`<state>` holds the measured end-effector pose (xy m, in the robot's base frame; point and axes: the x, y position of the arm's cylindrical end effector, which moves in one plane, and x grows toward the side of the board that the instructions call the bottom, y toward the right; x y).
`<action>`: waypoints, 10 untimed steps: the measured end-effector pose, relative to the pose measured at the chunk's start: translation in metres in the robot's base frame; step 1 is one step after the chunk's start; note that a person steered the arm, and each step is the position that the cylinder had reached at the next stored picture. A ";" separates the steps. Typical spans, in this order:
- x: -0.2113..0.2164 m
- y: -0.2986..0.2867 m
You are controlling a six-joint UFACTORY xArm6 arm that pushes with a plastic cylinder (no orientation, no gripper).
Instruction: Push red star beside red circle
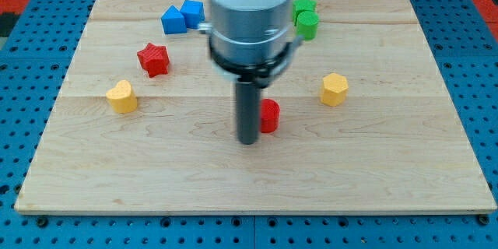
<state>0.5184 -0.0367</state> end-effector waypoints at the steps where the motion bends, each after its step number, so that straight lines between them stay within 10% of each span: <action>1: 0.008 -0.095; 2: -0.015 -0.191; 6: -0.169 -0.133; 8: -0.078 -0.093; 10: -0.134 -0.049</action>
<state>0.3847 -0.0858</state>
